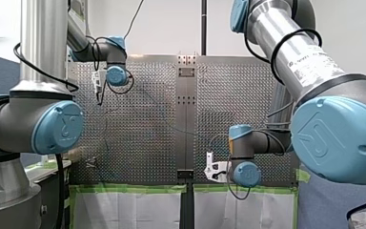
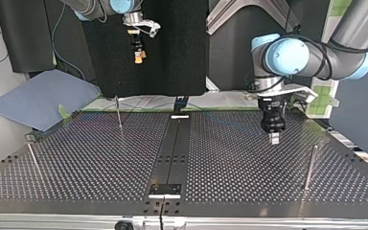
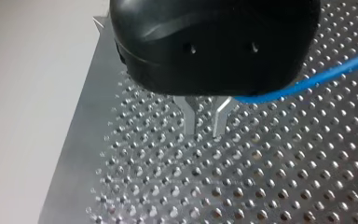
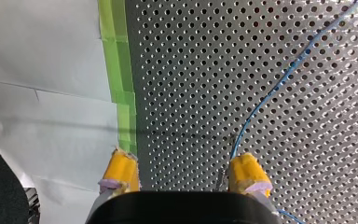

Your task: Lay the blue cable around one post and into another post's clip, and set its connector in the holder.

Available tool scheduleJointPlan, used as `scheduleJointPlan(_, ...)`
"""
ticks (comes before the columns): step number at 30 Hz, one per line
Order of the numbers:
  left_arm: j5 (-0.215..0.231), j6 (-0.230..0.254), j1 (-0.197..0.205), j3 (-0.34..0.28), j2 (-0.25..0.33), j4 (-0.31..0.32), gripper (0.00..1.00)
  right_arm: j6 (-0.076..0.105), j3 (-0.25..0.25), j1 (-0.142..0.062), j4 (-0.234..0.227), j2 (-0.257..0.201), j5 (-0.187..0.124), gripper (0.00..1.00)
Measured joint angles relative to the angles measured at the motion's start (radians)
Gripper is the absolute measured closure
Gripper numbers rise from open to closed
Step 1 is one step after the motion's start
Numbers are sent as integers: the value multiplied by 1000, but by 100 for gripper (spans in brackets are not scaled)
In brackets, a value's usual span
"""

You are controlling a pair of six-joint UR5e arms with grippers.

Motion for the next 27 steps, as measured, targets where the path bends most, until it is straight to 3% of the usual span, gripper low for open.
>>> scheduleJointPlan(7, 0, -3, 22, 8, 8, -50, 80, 0, -1, 0, 0, 0, -1, 2)
scheduleJointPlan(13, 5, -5, 32, 8, 39, -52, 80, 0, -2, 0, 0, 0, -2, 2)
scheduleJointPlan(27, 87, -1, 18, 9, 65, -43, 80, 0, -3, 0, 6, 0, 0, 2)
